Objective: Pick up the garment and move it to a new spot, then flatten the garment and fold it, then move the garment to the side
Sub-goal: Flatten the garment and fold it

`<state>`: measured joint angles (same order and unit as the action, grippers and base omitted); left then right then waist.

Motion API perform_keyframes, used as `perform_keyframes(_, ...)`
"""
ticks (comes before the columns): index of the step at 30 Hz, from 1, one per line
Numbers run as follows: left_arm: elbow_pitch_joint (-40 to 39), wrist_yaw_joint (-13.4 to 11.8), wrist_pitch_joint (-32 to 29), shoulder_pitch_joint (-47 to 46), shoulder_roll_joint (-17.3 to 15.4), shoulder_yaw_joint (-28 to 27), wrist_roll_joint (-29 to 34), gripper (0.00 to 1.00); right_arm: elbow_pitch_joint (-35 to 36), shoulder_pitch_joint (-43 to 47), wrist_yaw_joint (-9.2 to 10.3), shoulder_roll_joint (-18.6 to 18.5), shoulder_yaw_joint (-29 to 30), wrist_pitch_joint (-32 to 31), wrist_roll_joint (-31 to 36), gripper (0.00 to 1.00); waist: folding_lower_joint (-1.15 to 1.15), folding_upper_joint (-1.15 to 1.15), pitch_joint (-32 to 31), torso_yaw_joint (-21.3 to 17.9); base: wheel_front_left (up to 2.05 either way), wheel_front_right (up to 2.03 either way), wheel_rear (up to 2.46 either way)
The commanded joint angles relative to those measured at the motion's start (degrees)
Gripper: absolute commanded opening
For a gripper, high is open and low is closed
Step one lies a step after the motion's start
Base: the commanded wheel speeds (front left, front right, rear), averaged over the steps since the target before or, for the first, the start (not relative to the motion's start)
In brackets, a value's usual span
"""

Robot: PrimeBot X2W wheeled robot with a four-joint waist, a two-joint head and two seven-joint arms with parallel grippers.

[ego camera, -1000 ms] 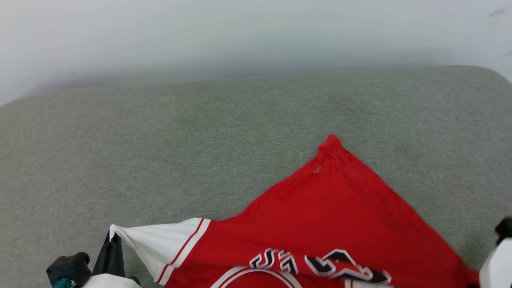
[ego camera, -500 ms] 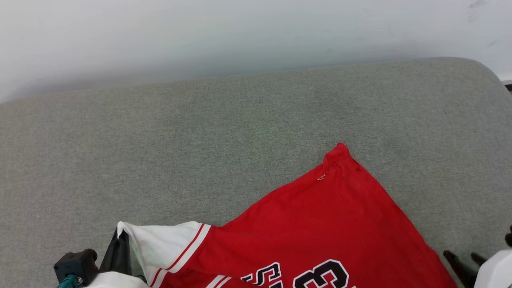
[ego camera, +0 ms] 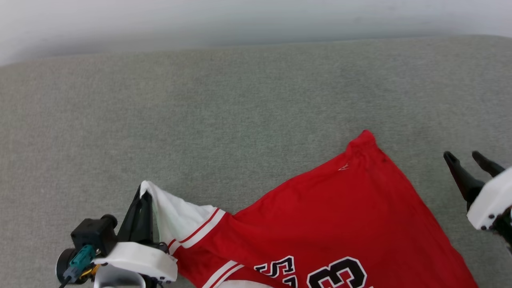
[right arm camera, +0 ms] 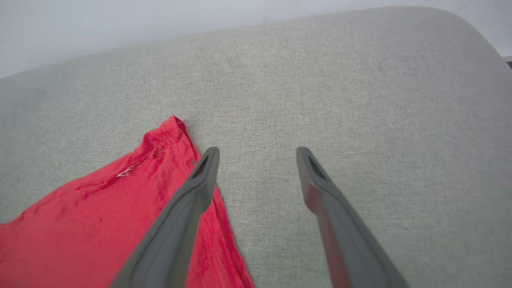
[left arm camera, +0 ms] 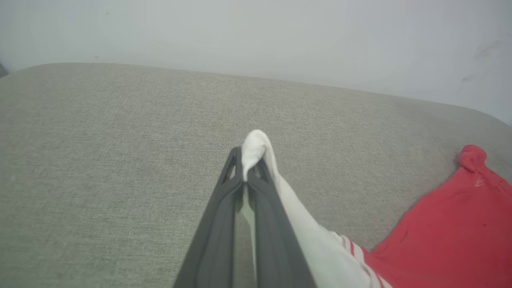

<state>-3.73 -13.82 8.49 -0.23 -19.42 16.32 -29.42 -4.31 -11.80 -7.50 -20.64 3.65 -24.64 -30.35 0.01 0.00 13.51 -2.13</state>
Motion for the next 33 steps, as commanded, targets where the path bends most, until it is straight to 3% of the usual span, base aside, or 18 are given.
perform_keyframes(1, -0.39, 0.16, 0.14, -1.13, 0.12, 0.28, 0.29, 0.00, -0.43, -2.11, 0.02, -0.91, -0.99, -2.37, -0.70, 1.00, -0.01, 0.00, 1.69, 1.54, 0.00, 0.00, 0.00)
perform_keyframes(5, -1.08, 0.65, 0.28, -3.80, 0.75, 1.40, 1.10, 0.00, -1.33, -8.23, 0.02, -3.33, -4.40, -14.53, -2.08, 1.00, -0.01, 0.00, 4.02, 3.46, 0.00, 0.00, 0.00)
perform_keyframes(11, -1.23, 1.74, 0.97, -7.14, 1.95, 3.23, 1.69, 0.00, -2.30, -15.36, 0.02, -4.09, -6.76, -29.72, -2.36, 1.00, -0.01, 0.00, 7.56, 6.68, 0.00, 0.00, 0.00)
perform_keyframes(22, 0.27, 2.85, 2.27, -10.06, 3.23, 4.72, 1.91, 0.00, -10.84, -19.08, 0.01, -1.63, -11.58, -36.18, -3.28, 1.00, -0.01, 0.00, 10.80, 9.61, 0.00, 0.00, 0.00)
perform_keyframes(23, 0.41, 2.91, 2.28, -10.16, 3.21, 4.75, 1.88, 0.00, -11.78, -18.76, 0.01, -1.68, -12.26, -36.81, -3.36, 0.69, -0.01, 0.00, 10.81, 9.68, 0.00, 0.00, 0.00)
perform_keyframes(24, 0.55, 2.95, 2.26, -10.24, 3.20, 4.76, 1.83, 0.00, -12.25, -18.64, 0.01, -1.72, -12.87, -36.70, -3.62, 0.23, -0.01, 0.00, 10.76, 9.73, 0.00, 0.00, 0.00)
perform_keyframes(25, 0.67, 2.97, 2.30, -10.27, 3.18, 4.80, 1.76, 0.00, -12.89, -18.62, 0.01, -1.48, -13.12, -36.73, -4.23, 0.00, -0.01, 0.00, 10.66, 9.74, 0.00, 0.00, 0.00)
perform_keyframes(33, 1.82, 3.00, 2.26, -9.78, 2.29, 4.18, 1.04, 0.00, -11.56, -21.22, 0.01, -3.73, -15.03, -31.07, -4.88, 0.00, -0.01, 0.00, 7.27, 9.06, 0.00, 0.00, 0.00)
